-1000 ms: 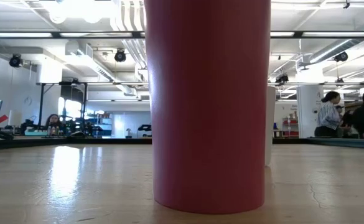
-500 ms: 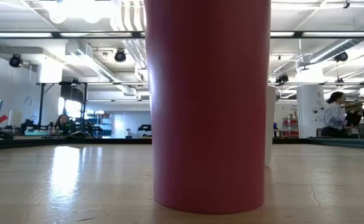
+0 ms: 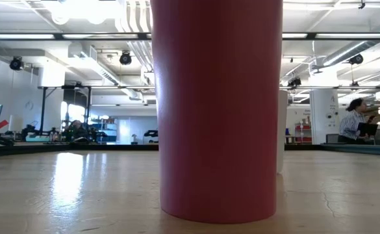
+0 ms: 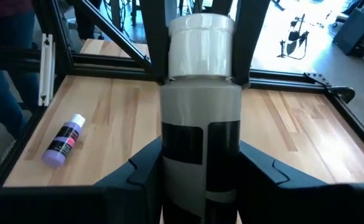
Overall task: Pick & Place Paint Supplies
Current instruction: Put the gray paint bottle into the white bin
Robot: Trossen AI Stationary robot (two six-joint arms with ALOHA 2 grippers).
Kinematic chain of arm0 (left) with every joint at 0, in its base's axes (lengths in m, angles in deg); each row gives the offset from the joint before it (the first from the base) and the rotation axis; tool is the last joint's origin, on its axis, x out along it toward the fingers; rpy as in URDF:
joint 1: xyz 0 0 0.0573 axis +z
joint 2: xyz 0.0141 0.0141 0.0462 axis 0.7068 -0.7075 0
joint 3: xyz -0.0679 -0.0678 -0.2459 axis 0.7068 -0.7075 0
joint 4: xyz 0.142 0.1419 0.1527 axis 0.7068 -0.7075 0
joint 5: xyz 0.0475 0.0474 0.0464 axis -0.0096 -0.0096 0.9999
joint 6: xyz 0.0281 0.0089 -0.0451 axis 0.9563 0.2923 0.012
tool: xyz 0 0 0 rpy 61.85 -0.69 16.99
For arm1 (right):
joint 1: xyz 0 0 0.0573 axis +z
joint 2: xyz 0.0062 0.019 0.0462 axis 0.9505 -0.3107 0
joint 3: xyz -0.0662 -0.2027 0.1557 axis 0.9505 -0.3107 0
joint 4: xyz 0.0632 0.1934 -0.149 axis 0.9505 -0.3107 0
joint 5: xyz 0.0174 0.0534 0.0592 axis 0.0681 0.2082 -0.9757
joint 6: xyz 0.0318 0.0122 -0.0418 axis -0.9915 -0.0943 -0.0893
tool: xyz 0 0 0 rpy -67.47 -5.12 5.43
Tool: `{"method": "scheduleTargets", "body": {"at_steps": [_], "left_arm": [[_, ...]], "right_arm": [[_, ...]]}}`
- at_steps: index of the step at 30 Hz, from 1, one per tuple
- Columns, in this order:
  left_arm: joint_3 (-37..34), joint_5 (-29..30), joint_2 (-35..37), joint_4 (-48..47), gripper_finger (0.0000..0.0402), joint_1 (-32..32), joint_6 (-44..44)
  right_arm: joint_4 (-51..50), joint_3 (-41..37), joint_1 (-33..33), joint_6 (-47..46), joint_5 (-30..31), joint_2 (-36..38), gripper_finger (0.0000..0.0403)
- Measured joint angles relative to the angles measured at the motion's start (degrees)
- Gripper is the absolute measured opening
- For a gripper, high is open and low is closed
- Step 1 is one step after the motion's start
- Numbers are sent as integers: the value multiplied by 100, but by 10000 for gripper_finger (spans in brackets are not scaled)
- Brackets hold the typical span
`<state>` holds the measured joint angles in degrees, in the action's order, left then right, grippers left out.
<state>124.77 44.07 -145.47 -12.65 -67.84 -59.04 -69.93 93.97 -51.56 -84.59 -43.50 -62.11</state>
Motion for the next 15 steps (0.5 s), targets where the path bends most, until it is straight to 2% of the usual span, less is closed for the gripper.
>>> {"method": "scheduleTargets", "body": {"at_steps": [6, 15], "left_arm": [[0, -22, -11, 2, 126, 0, 6], [0, -42, -7, -260, 126, 0, -58]], "right_arm": [[-99, 73, 0, -414, -66, 0, 174], [-1238, 586, 67, -654, -30, 2, 243]]}}
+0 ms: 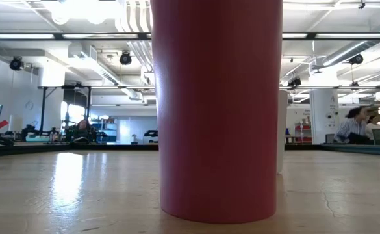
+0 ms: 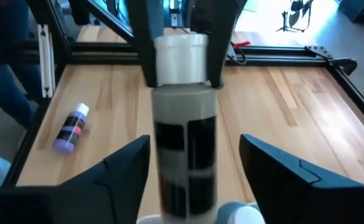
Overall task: Pick & Place Paint Supplies
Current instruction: Put the gray paint bottle into the white bin
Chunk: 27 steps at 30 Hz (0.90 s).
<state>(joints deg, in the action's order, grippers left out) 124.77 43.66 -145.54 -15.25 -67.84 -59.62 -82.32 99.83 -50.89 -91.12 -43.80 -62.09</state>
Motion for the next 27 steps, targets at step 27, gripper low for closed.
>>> {"method": "scheduleTargets", "body": {"at_steps": [27], "left_arm": [[-474, -101, -200, -243, 126, 51, -494]], "right_arm": [[-4537, 570, 501, -2783, 989, 35, 245]]}}
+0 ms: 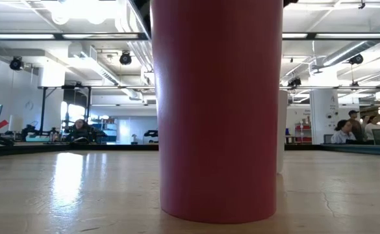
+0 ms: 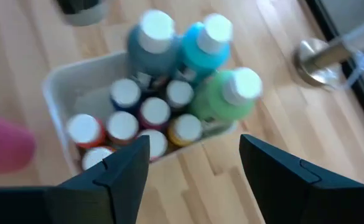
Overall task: Pick & Place Paint Supplies
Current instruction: Put the gray paint bottle into the white bin
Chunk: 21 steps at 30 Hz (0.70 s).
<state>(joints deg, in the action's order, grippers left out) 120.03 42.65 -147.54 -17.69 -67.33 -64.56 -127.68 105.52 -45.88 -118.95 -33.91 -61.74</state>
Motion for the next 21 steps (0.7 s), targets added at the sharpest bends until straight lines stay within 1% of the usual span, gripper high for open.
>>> {"method": "scheduleTargets", "body": {"at_steps": [4, 10, 17, 21], "left_arm": [[34, -212, -292, 55, 126, 91, 161], [35, -277, -643, 67, 126, 234, 353], [41, -527, -893, 150, 126, 398, 458], [41, -640, -923, 206, 126, 454, 501]], "right_arm": [[-341, -4, 42, -392, 159, 0, 254], [-568, -23, 229, -786, 466, 0, 257], [-817, -132, 423, -1319, 727, 97, 235], [-819, -360, 535, -1653, 860, 260, 224]]}}
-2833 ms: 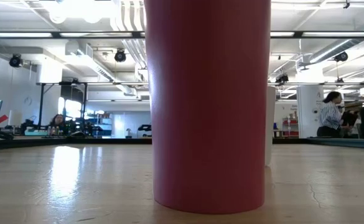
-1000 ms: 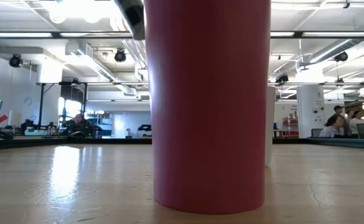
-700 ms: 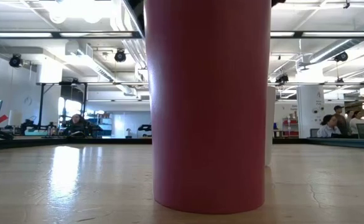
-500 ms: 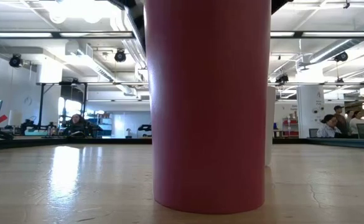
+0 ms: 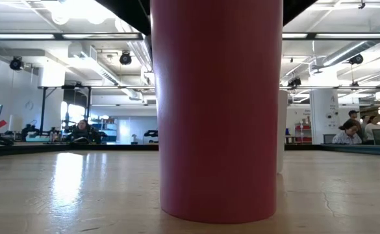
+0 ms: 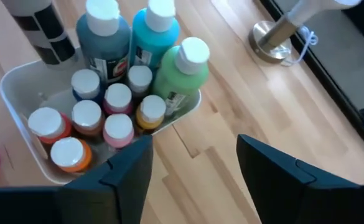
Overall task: Pick & Place Paint Supplies
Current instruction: Put the gray paint bottle into the white bin
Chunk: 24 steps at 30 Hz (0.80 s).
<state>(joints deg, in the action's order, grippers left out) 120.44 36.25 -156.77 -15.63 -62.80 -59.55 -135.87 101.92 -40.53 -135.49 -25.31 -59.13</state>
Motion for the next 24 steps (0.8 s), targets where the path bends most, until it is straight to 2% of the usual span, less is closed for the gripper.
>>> {"method": "scheduleTargets", "body": {"at_steps": [7, 12, 18, 24], "left_arm": [[4, -213, -6, 141, 126, 112, 115], [4, -303, -67, 139, 126, 133, 133], [4, -444, -68, 147, 126, 131, 148], [4, -592, -207, 256, 126, 133, 249]], "right_arm": [[49, -587, 261, -747, 42, 360, 221], [474, -1122, 416, -1005, 96, 679, 219], [1614, -1985, 492, -807, 116, 1265, 203], [3317, -3197, 490, -355, 158, 2108, 186]]}}
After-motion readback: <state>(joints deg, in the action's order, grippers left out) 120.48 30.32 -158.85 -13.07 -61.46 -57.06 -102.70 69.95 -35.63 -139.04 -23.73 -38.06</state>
